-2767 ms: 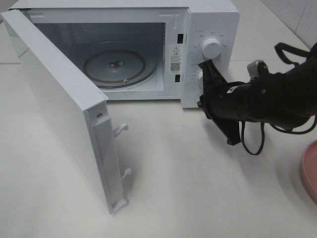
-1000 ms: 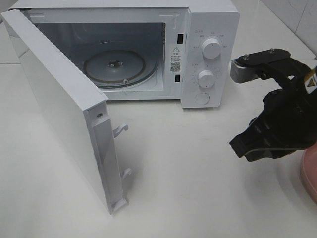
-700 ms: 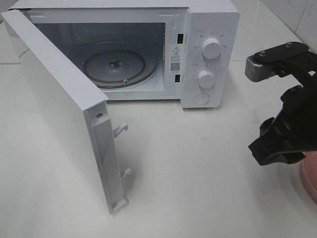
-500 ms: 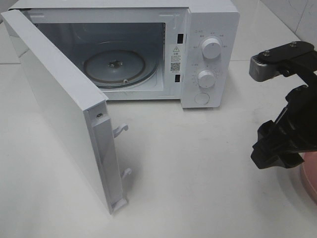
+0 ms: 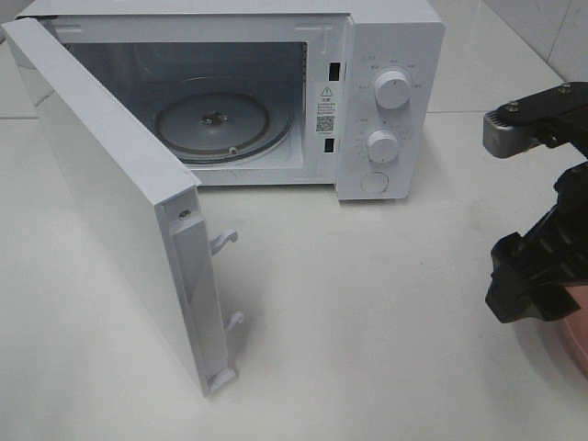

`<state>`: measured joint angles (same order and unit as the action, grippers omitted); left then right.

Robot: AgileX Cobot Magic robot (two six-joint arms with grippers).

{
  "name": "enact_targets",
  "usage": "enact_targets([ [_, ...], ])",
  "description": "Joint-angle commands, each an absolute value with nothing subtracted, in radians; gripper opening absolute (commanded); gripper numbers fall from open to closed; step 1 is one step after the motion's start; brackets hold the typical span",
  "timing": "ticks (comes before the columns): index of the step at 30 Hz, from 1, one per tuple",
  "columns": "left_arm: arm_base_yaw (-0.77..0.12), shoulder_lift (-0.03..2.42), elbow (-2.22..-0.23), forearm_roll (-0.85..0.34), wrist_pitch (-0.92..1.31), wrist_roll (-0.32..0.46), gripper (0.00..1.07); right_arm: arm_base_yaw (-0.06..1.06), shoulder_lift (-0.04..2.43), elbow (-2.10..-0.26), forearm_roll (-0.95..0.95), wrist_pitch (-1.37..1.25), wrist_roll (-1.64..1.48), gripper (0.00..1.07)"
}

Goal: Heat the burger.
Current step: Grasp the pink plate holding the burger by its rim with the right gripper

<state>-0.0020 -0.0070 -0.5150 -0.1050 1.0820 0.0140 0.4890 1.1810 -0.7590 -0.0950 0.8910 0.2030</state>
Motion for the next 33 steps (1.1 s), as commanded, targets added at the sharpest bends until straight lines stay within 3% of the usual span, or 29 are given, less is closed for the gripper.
enact_targets([
  [1, -0.003, -0.027, -0.515, -0.109, 1.070, 0.013, 1.00, 0.458, 1.175, -0.758, -0.108, 0.907, 0.218, 0.83],
  [13, -0.003, -0.027, -0.515, -0.109, 1.070, 0.013, 1.00, 0.290, 1.175, -0.641, -0.111, 0.817, 0.183, 0.81],
  [33, -0.003, -0.027, -0.515, -0.109, 1.070, 0.013, 1.00, 0.192, 1.301, -0.608, -0.103, 0.664, 0.185, 0.80],
])
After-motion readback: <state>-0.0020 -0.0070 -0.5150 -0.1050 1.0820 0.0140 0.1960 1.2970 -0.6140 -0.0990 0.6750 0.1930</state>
